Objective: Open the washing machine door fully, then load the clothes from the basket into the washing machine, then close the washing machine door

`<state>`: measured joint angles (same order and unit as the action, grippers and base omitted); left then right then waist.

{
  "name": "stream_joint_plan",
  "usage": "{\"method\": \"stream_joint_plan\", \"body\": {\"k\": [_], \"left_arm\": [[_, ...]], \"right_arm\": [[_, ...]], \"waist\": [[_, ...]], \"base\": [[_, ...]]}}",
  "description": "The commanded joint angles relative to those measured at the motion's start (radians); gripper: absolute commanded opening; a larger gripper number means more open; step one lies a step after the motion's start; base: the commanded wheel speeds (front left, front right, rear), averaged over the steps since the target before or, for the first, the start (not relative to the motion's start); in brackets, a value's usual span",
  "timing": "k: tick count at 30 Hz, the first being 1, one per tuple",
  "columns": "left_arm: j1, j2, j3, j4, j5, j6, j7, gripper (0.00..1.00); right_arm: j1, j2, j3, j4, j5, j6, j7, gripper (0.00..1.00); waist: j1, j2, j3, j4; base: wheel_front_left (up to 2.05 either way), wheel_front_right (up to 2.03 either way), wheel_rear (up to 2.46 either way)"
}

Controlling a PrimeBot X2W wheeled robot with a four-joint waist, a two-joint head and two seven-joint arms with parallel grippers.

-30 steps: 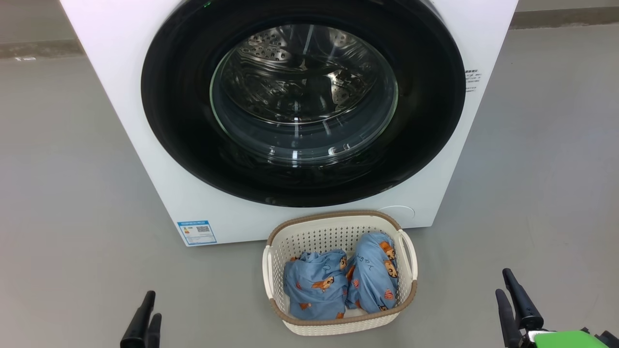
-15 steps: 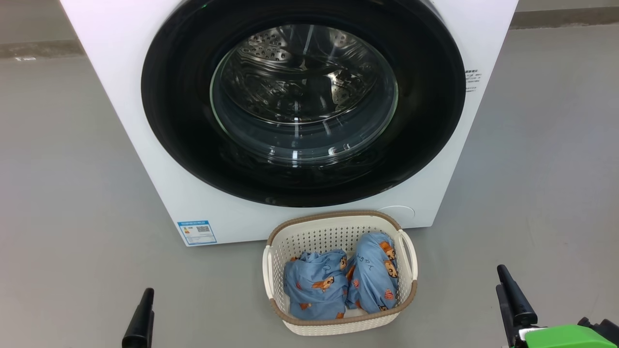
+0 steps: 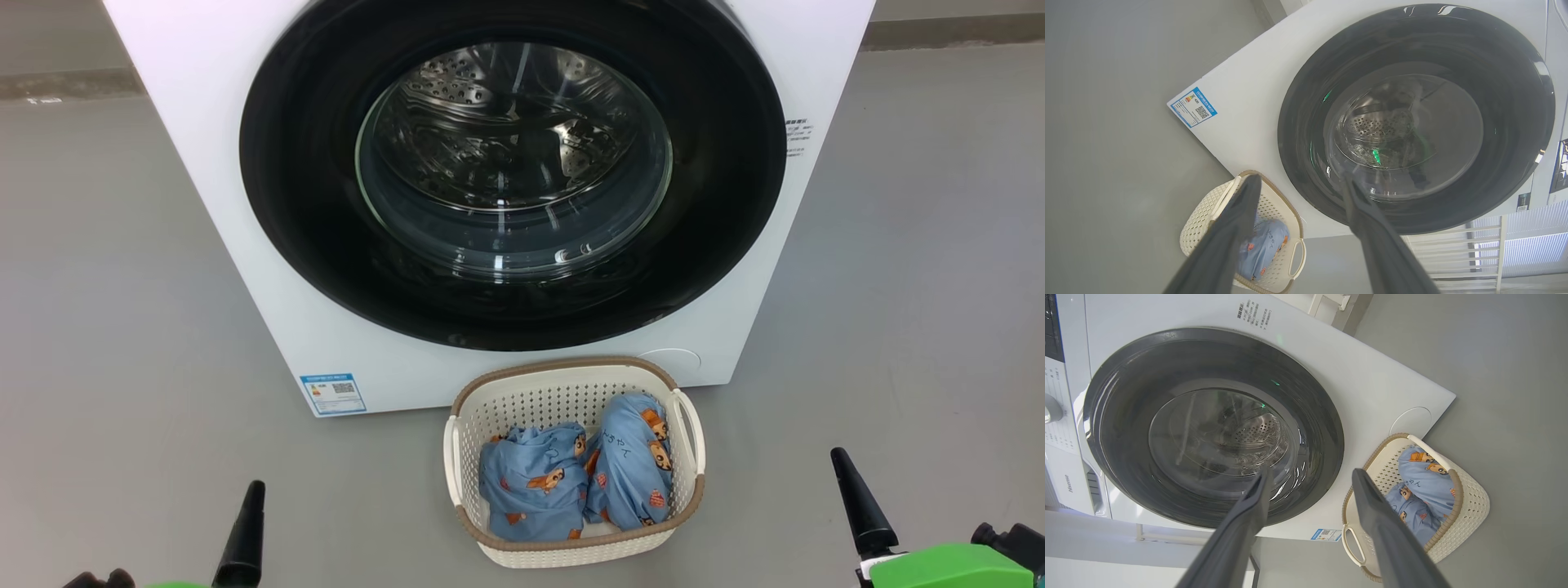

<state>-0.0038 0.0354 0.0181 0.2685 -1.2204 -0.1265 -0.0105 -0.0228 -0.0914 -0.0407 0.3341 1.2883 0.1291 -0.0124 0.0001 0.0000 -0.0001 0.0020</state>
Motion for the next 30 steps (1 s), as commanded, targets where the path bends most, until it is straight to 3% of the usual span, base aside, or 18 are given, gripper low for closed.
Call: {"method": "stream_joint_plan", "body": {"k": [1, 30], "left_arm": [[-0.024, 0.021, 0.009, -0.033, 0.046, -0.002, -0.015, 1.0], [-0.013, 0.034, -0.022, -0.051, 0.482, -0.003, -0.097, 1.0]], "right_arm": [[-0.047, -0.019, 0.017, -0.02, -0.038, 0.001, -0.015, 1.0], [-0.077, -0.06, 0.077, 0.032, -0.36, 0.001, -0.097, 1.0]], "waist": [[-0.0001, 0.0, -0.001, 0.0], [-0.0001, 0.0, -0.004, -0.001]], "base": [[0.0, 0.0, 0.0], [0.0, 0.0, 0.0]]}}
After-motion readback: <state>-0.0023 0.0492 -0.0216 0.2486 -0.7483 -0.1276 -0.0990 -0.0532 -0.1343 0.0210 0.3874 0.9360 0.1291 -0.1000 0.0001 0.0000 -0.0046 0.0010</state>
